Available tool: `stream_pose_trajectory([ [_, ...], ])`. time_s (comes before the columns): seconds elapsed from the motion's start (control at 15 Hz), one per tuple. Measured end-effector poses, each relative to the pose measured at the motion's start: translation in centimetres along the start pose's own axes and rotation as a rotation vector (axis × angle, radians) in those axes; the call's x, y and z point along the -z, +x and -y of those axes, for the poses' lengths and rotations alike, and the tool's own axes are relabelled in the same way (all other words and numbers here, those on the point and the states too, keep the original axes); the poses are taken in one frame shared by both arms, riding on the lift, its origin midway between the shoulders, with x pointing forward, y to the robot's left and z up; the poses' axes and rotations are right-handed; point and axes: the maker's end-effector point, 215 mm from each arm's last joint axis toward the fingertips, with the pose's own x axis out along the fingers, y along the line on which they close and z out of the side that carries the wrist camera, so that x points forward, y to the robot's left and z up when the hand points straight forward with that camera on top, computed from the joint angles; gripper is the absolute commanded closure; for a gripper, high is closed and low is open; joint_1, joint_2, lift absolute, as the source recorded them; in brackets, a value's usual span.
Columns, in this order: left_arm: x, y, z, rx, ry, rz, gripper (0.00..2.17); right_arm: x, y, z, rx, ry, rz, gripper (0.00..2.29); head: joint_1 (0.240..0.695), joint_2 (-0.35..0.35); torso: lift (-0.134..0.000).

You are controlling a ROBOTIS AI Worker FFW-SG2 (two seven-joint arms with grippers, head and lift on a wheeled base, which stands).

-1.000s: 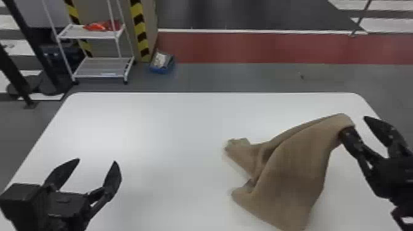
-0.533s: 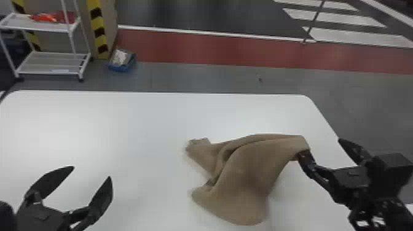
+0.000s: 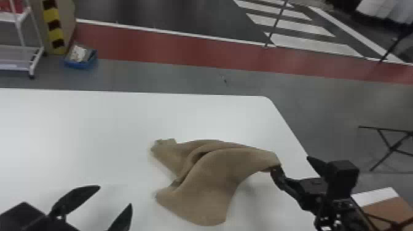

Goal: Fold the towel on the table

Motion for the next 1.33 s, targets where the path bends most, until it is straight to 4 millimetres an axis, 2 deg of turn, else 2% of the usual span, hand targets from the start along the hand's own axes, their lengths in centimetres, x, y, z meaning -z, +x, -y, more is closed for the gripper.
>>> stream_pose_trajectory([
  [0.13, 1.7, 1.5, 2.4, 0.052, -0.004, -0.052, 0.21, 0.5, 0.0, 0.1, 0.002, 0.002, -0.008, 0.05, 0.695, -0.35, -0.125],
  [0.33, 2.6, 3.1, 5.4, 0.101, 0.0, -0.076, 0.21, 1.0, 0.2, 0.0, 0.0, 0.008, -0.015, 0.05, 0.695, -0.35, -0.125],
  [0.67, 2.5, 5.8, 9.6, 0.143, 0.025, -0.079, 0.21, 1.6, 0.5, -0.1, -0.002, 0.012, -0.022, 0.05, 0.695, -0.35, -0.125],
  [1.0, 1.5, 8.4, 10.7, 0.121, 0.062, -0.059, 0.21, 1.8, 0.6, -0.4, -0.006, 0.016, -0.027, 0.05, 0.695, -0.35, -0.125],
  [1.07, 1.2, 8.9, 10.8, 0.119, 0.069, -0.054, 0.31, 1.8, 0.6, -0.4, -0.008, 0.017, -0.027, 0.05, 0.695, -0.35, -0.125],
  [1.13, 1.1, 9.3, 11.0, 0.12, 0.077, -0.051, 0.59, 1.8, 0.7, -0.5, -0.009, 0.017, -0.027, 0.05, 0.695, -0.35, -0.125],
  [1.27, 1.1, 9.7, 11.2, 0.127, 0.086, -0.054, 1.61, 1.9, 0.7, -0.5, -0.01, 0.02, -0.028, 0.05, 0.695, -0.35, -0.125],
  [1.33, 1.3, 9.8, 11.2, 0.127, 0.092, -0.059, 1.88, 1.9, 0.7, -0.5, -0.009, 0.021, -0.029, 0.05, 0.695, -0.35, -0.125],
])
